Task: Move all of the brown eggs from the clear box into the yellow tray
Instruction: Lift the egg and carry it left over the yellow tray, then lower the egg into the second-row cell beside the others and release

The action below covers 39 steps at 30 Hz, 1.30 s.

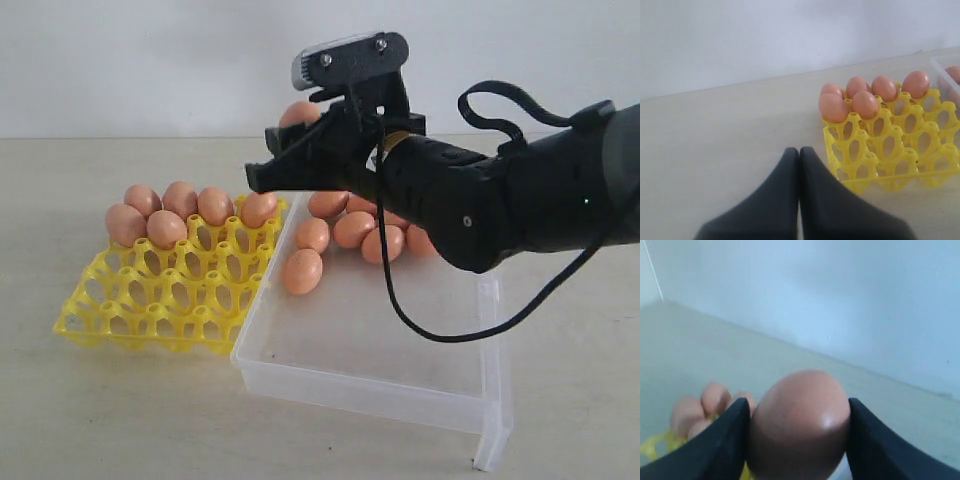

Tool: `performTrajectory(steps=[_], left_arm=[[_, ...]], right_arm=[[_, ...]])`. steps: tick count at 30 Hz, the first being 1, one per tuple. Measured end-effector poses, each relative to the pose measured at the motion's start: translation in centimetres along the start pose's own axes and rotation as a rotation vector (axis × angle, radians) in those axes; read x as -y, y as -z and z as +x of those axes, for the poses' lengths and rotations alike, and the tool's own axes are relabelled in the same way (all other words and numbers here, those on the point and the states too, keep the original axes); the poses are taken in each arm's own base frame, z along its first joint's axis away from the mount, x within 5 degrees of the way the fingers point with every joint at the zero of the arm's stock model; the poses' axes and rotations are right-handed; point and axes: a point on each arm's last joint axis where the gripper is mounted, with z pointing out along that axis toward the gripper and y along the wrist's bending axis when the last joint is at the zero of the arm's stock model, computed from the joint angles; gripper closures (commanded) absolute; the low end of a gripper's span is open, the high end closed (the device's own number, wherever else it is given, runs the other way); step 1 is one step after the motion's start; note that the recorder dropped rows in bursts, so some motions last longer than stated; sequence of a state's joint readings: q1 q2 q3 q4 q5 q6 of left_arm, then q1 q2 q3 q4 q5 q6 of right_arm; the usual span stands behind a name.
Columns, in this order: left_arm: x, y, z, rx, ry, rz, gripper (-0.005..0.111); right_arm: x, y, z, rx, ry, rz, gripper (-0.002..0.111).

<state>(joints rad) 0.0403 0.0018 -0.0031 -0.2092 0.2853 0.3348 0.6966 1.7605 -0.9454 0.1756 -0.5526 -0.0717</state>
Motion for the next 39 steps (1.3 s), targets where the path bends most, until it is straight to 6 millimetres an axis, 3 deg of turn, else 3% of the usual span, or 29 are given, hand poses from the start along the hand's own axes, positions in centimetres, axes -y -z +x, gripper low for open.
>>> performTrajectory(steps=[3,7,9,14,18,21,24,29,32,39], left_arm=[[0.0,0.0,0.0,0.0,0.0,0.0,0.111],[0.0,0.0,0.0,0.0,0.0,0.0,0.111],[0.0,0.0,0.0,0.0,0.0,0.0,0.111],[0.0,0.0,0.0,0.0,0.0,0.0,0.111],[0.0,0.0,0.0,0.0,0.0,0.0,0.111],[0.0,0.0,0.0,0.0,0.0,0.0,0.111],[0.0,0.0,0.0,0.0,0.0,0.0,0.111],[0.0,0.0,0.0,0.0,0.0,0.0,0.111],[0.0,0.0,0.0,0.0,0.0,0.0,0.111],[0.0,0.0,0.0,0.0,0.0,0.0,0.111]], right_arm=[[-0.1,-0.3,-1.4,0.104,-0.1,-0.002,0.108],[-1.3,-2.2,-1.9,0.157,-0.079,-0.115,0.108],[-2.3,-4.3,-1.2,0.112,-0.095,-0.213,0.108],[-3.5,-7.2,1.4,-0.006,-0.15,-0.317,0.108],[-4.7,-7.7,3.6,-0.129,-0.079,-0.463,0.108],[-5.4,-7.3,4.2,-0.183,-0.017,-0.612,0.108],[-4.3,-7.7,3.6,-0.166,-0.03,-0.642,0.109],[-1.2,-10.4,4.2,-0.195,-0.137,-0.714,0.109],[-1.1,-11.6,4.1,-0.221,-0.117,-0.7,0.109],[-0.4,-13.2,6.6,-0.294,-0.131,-0.612,0.109]])
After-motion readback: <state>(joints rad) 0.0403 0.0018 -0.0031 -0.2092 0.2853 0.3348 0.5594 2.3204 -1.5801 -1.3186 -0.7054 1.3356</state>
